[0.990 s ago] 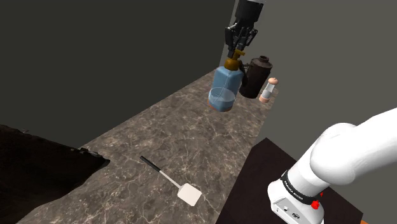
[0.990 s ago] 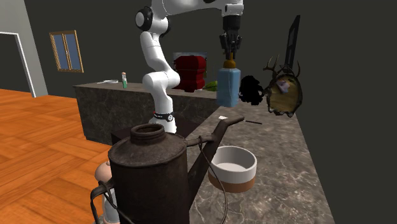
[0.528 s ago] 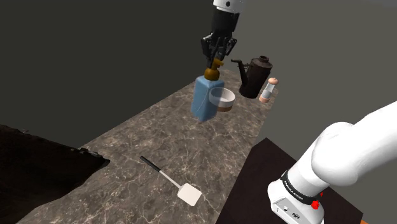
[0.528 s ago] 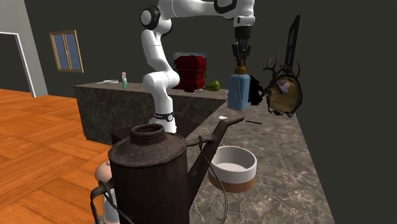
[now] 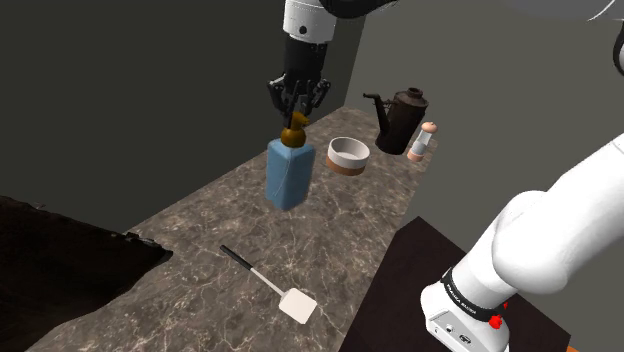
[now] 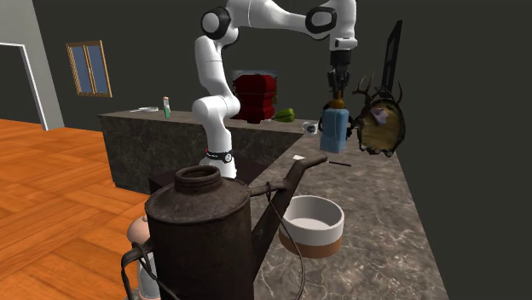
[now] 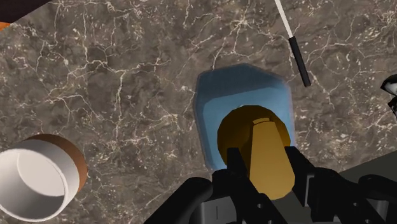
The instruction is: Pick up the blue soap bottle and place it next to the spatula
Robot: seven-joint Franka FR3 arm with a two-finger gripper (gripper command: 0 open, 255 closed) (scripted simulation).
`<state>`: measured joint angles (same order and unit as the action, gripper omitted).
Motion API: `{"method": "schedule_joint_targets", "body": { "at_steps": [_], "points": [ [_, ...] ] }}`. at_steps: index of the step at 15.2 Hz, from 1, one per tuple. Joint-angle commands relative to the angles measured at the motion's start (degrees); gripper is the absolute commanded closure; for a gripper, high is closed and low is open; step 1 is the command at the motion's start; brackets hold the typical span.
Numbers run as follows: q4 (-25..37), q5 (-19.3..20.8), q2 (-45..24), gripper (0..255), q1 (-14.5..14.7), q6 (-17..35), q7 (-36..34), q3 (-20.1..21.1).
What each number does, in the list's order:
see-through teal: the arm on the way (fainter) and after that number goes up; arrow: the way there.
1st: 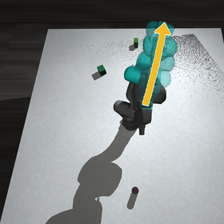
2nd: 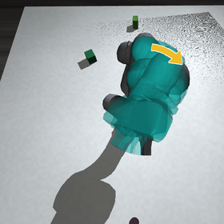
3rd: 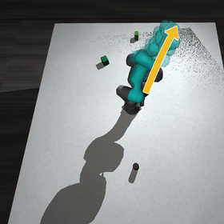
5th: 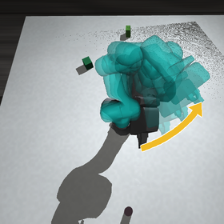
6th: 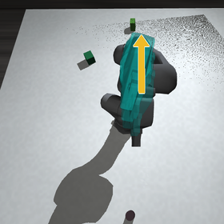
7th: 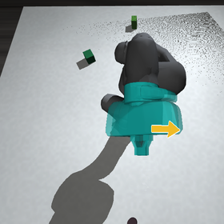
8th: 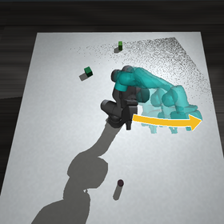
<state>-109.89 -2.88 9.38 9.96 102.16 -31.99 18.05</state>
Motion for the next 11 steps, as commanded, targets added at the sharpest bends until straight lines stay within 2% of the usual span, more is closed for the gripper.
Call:
{"method": "schedule_joint_targets", "body": {
  "at_steps": [1, 8, 11],
  "points": [
    [1.89, 0.73, -2.88, 255, 0.94, 0.98, -2.96, 1.73],
    [9.87, 5.31, -14.36, 255, 4.93, 3.62, -12.58, 6.27],
    [7.79, 5.42, -14.55, 255, 4.98, 5.89, -12.67, 6.19]
  ]
}}
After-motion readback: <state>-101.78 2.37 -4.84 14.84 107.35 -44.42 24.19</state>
